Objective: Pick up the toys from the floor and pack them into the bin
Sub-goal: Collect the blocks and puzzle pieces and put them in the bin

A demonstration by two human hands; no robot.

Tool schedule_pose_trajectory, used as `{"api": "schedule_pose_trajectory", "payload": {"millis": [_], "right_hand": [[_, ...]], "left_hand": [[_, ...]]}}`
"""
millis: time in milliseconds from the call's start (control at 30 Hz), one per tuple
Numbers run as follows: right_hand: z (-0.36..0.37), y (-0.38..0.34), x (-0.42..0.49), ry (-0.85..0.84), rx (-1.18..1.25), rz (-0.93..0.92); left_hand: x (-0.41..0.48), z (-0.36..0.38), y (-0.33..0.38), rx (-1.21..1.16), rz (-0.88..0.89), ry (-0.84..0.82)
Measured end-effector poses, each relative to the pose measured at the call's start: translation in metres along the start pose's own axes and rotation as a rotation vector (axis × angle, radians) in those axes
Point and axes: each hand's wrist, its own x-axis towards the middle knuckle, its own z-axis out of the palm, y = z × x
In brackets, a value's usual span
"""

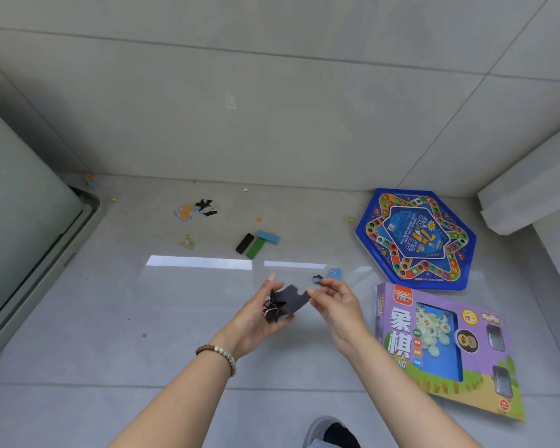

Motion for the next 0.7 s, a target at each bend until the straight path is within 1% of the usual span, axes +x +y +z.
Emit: {"api": "schedule_pose_trajectory", "payload": {"millis": [67, 100, 200, 233, 267, 333, 400, 500, 567, 700], "right_hand": [[0.001, 0.012, 0.007, -0.017, -0.115, -0.016], [0.0, 0.014, 0.013, 0.02, -0.165, -0.032], [-0.023, 0.018, 0.04, 0.308, -0.403, -0.083], [-0.033, 0.017, 0.049, 0.383, -0.487, -0.069], [-0.04, 0.017, 0.057, 0.414, -0.552, -0.044], [-0.044, 0.014, 0.069, 0.399, -0.65, -0.017], [-0.039, 0.012, 0.077, 0.352, -0.749, -0.059], [-0.03, 0.016, 0.08, 0.204, -0.884, -0.156], [-0.028, 0.02, 0.078, 0.129, -0.915, -0.181], [-0.026, 0.022, 0.067, 0.055, -0.924, -0.175]], "left_hand": [[0.007, 0.007, -0.003, 0.055, 0.021, -0.035], [0.009, 0.008, -0.003, 0.064, 0.035, -0.029], [0.016, 0.001, 0.002, 0.06, 0.072, 0.033], [0.018, -0.003, 0.004, 0.058, 0.079, 0.048], [0.021, -0.006, 0.006, 0.055, 0.08, 0.06], [0.025, -0.01, 0.011, 0.047, 0.078, 0.077], [0.029, -0.012, 0.014, 0.041, 0.077, 0.086], [0.033, -0.012, 0.02, 0.037, 0.072, 0.086], [0.036, -0.015, 0.023, 0.028, 0.073, 0.091], [0.041, -0.018, 0.029, 0.017, 0.078, 0.095]]}}
